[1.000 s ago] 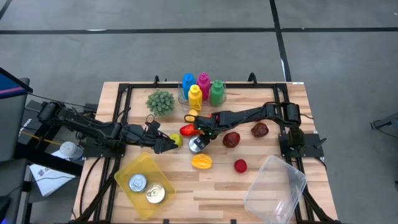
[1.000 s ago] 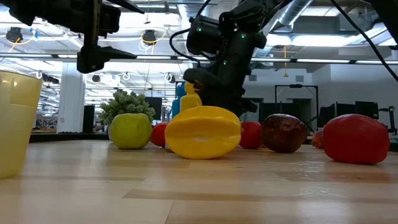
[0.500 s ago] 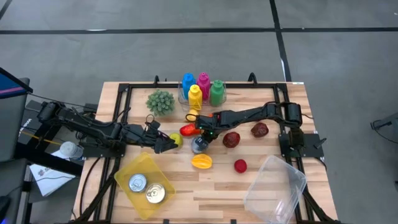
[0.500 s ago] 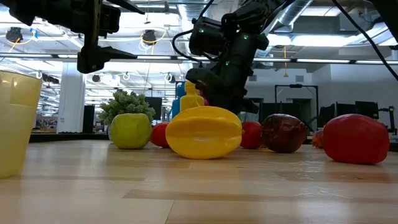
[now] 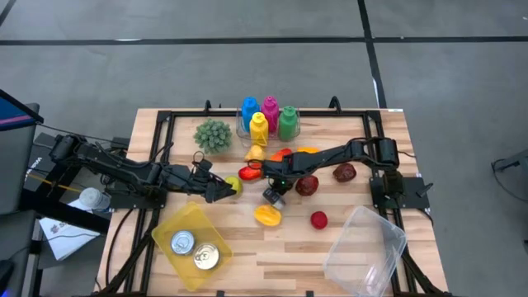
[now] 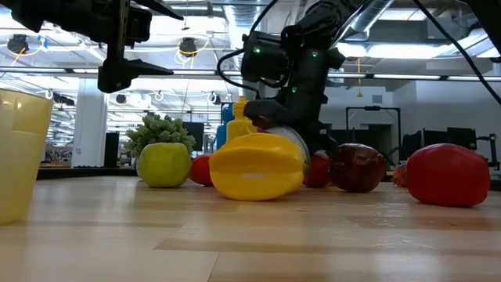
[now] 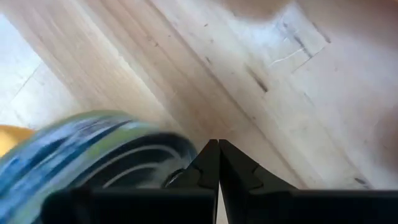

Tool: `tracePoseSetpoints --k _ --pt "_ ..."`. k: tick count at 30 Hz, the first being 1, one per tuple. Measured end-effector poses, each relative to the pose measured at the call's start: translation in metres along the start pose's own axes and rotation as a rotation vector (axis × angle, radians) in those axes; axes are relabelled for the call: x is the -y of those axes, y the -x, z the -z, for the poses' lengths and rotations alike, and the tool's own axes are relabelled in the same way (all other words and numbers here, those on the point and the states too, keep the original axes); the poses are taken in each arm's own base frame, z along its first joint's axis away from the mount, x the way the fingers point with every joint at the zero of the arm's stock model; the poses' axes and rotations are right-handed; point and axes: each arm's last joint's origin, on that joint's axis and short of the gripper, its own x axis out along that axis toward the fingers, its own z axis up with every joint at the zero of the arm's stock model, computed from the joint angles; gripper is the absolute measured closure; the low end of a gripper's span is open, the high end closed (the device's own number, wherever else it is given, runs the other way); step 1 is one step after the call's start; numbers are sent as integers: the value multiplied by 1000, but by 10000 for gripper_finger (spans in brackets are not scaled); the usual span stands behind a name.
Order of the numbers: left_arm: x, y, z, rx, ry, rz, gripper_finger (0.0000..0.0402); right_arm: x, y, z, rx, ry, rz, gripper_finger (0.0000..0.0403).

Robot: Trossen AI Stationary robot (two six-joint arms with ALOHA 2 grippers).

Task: Pick & Place Food Item
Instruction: Put the green tuna can into the yellow bin

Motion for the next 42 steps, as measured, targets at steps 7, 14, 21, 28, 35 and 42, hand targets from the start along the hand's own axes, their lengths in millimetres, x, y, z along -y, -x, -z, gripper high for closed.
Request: tracePoseSetpoints --k 7,14,21,28,35,42 --pt "0 0 0 0 0 -1 62 0 3 0 2 0 -2 402" --pt "0 0 0 -1 0 -1 62 -1 7 -1 4 20 -3 403" --pt "-1 0 0 -3 -3 -8 62 -12 61 3 42 93 -76 379" --pt "-3 -1 -2 22 -1 -25 62 -29 58 26 -12 32 -23 250" --pt "-4 -1 -5 36 5 -29 62 -32 25 33 -59 35 68 196" --pt "-3 -1 -5 38 6 -25 62 -24 23 26 -94 35 54 238"
